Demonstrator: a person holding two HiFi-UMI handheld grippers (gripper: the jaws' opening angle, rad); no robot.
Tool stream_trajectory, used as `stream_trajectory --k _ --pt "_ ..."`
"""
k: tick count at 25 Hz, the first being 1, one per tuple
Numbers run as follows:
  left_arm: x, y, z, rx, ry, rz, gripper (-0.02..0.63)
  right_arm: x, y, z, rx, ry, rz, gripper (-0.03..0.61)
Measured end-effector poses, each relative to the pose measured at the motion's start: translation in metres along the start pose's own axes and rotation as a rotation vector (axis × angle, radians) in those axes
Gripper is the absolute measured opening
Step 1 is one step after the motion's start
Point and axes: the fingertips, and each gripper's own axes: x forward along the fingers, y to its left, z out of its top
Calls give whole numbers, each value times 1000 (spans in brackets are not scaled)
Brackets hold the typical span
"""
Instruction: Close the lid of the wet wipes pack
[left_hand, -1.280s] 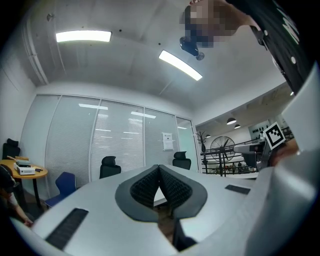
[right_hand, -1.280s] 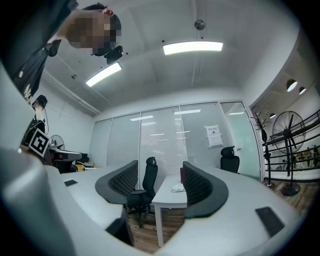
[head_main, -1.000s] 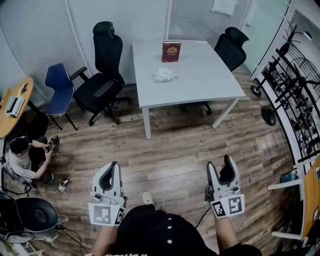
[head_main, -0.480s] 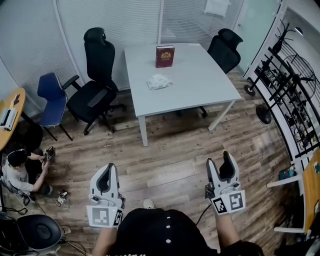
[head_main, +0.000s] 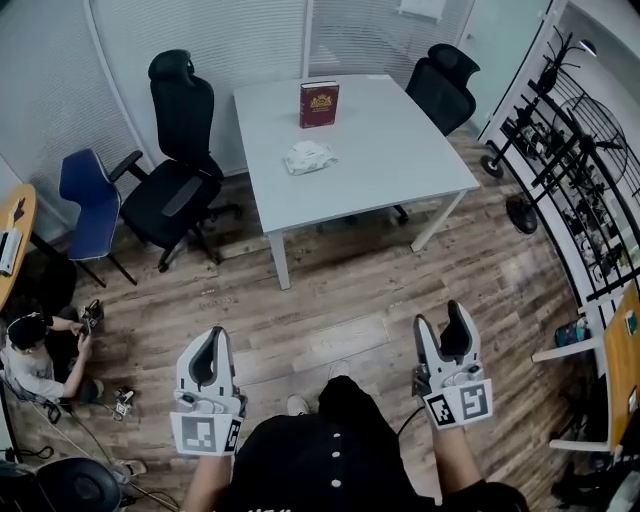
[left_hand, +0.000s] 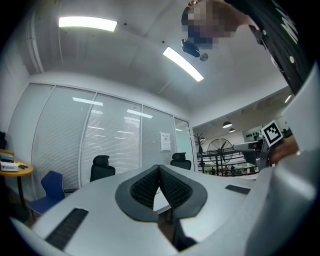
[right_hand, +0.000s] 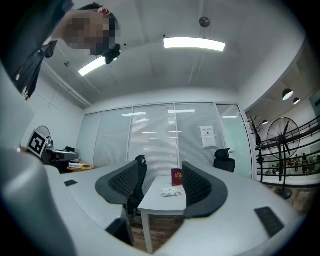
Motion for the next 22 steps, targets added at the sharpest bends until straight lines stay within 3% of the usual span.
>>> stream_trajectory --k 8,22 --pt "45 -10 -6 5 19 6 15 35 -32 -8 23 -3 12 258" --pt "146 -23 -8 13 25 27 15 115 -99 -19 22 16 56 259"
